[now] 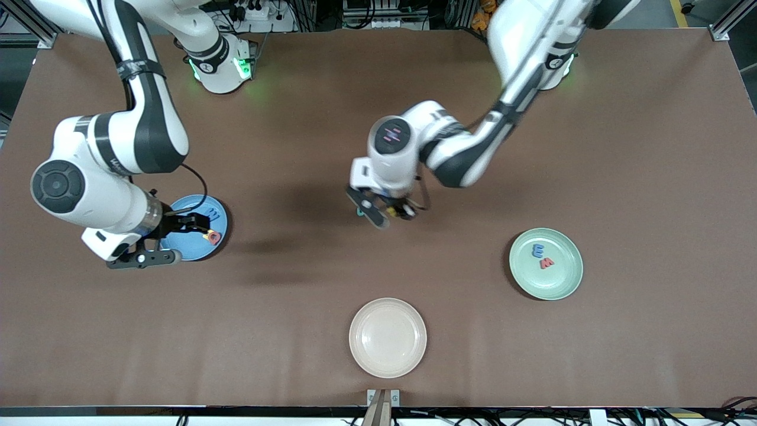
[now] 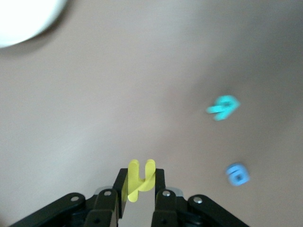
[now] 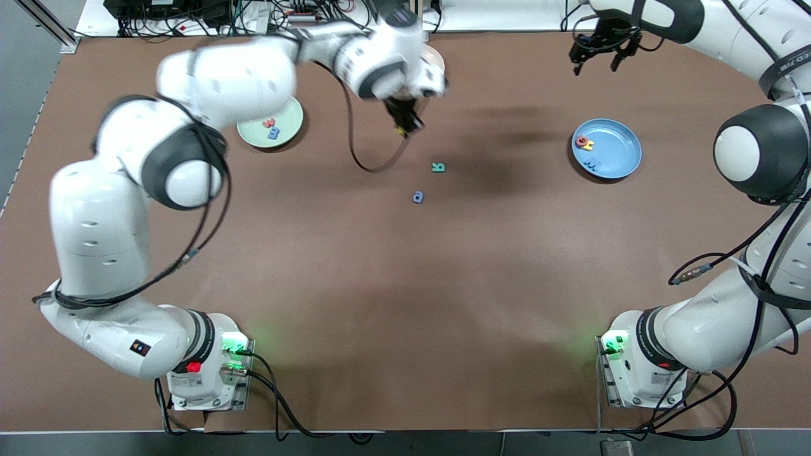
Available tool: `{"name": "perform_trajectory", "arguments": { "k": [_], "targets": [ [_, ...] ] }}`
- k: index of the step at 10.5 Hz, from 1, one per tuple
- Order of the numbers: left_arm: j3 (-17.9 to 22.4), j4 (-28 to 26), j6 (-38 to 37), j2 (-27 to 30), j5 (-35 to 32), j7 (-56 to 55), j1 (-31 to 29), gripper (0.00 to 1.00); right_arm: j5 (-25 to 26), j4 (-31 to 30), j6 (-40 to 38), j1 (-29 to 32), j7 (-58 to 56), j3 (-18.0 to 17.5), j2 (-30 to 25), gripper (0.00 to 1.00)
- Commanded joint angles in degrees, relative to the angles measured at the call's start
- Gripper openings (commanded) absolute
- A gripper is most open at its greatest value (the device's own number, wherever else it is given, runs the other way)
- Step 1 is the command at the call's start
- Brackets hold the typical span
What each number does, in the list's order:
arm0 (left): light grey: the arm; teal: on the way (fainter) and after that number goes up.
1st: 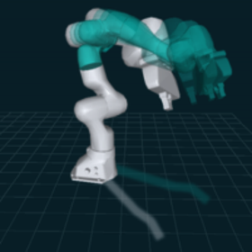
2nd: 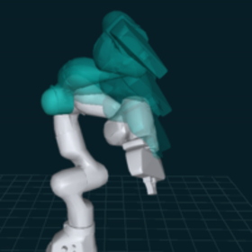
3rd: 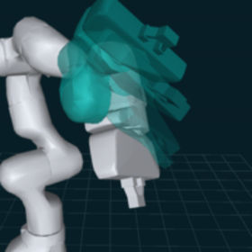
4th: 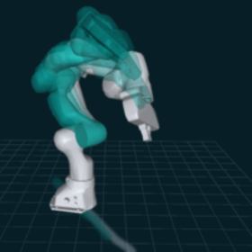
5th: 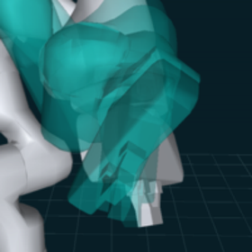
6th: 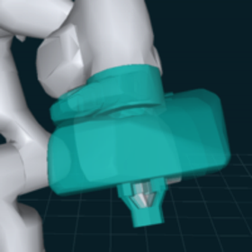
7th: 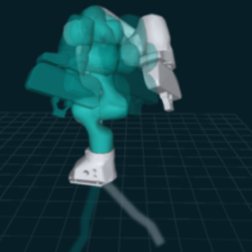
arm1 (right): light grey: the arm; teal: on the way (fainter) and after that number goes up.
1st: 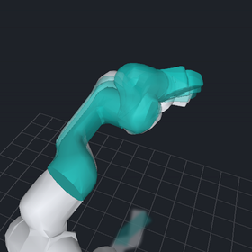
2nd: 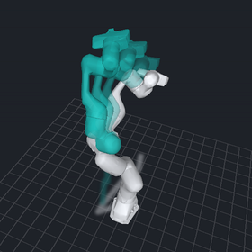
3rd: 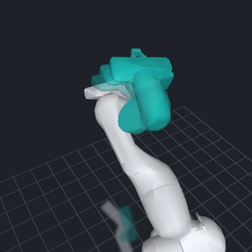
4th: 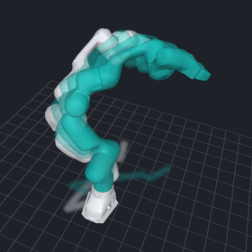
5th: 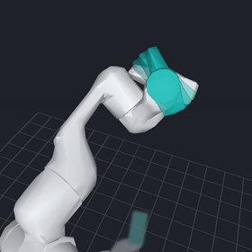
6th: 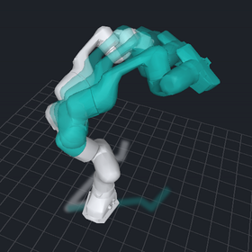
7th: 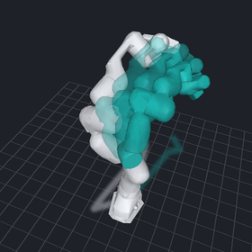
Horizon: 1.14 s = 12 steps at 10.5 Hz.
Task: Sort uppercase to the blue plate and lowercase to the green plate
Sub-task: 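Carry the yellow h to the green plate while the right gripper reaches the k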
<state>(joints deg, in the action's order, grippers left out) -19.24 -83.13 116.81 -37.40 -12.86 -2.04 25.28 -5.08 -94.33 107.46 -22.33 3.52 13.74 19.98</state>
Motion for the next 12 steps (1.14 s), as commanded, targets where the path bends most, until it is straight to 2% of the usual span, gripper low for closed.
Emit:
{"name": "perform_trajectory", "arguments": {
  "k": [1,3,5,6,7,9,11,12],
  "targets": [
    [-0.79,-2.21,-6.82,5.21,3.63,0.81,-10.22,0.0,-1.34,-0.95,0.55,-4.63,8.22,-0.02,-0.91,1.0],
    [-0.36,-3.18,-14.22,8.38,3.28,-0.68,-15.76,0.0,-1.43,-1.47,4.67,-9.47,15.87,-0.02,1.1,1.0],
    [-0.71,-4.49,-14.86,8.39,3.19,0.02,-23.93,0.0,-3.0,-1.56,10.55,-14.56,24.65,-0.03,4.69,1.0],
    [-0.71,-4.93,-14.77,7.78,3.11,0.46,-27.1,0.0,-5.71,-1.56,13.1,-16.24,27.74,-0.55,6.8,1.0],
    [-0.71,-5.9,-14.6,6.56,3.02,0.81,-29.74,0.0,-7.39,-1.56,17.13,-18.17,30.9,-1.16,9.09,1.0],
    [-0.71,-9.84,-11.01,5.14,3.02,1.86,-34.49,0.0,-7.4,-1.39,24.69,-22.83,38.63,-1.17,13.74,1.0],
    [-0.71,-13.8,-6.44,3.39,3.28,1.87,-36.35,0.0,-7.49,-1.21,28.67,-25.3,43.92,-1.26,17.18,1.0],
    [-0.62,-13.73,-5.64,1.99,3.11,1.87,-36.97,0.0,-7.49,-1.38,29.81,-26.01,45.86,-2.65,18.33,1.0]
  ]
}}
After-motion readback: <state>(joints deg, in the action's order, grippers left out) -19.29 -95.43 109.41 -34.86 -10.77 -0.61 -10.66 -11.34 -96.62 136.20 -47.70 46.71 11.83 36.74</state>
